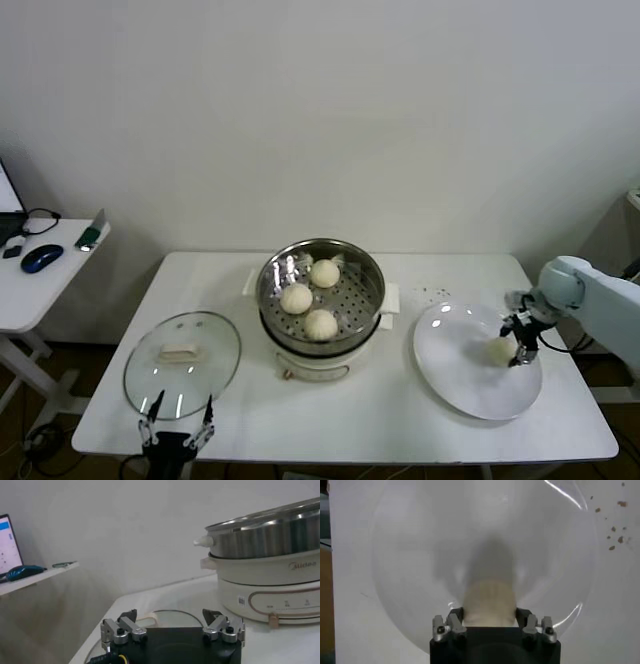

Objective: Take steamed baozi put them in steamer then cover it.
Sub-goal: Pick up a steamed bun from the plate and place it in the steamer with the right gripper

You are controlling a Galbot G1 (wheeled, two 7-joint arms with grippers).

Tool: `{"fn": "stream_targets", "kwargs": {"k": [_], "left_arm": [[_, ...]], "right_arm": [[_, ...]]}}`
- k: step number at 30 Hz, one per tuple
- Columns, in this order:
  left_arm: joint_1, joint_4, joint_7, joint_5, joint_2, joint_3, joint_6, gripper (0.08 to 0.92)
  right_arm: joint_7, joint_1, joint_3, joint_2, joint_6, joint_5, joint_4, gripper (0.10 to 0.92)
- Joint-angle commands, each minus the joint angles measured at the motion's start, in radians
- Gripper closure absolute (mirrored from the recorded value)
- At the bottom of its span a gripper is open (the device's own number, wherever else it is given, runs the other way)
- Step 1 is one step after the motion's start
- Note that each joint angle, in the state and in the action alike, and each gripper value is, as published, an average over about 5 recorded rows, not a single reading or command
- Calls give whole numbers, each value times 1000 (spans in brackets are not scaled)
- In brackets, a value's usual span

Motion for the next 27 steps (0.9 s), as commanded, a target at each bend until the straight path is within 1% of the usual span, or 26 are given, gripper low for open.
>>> {"fn": "stream_targets", "kwargs": {"k": [1,6,13,19,27], "left_arm": [[-18,2,2,5,-10,25,2,177],[-15,1,7,8,-9,44,1,177],[-7,3,7,7,-5,71,-6,177],[-10,-5,8,8,-2,83,-3,177],[-18,-1,9,11,-1,92,-5,177]], "right_arm": [[10,400,-324,80,-60,279,10,347],[40,660,-523,230,-102,540,-12,347],[71,790,-621,410,-153,784,-21,347],[94,818,-664,548,-185,891,-2,347],[140,780,-692,644,-214,936,55,347]]}}
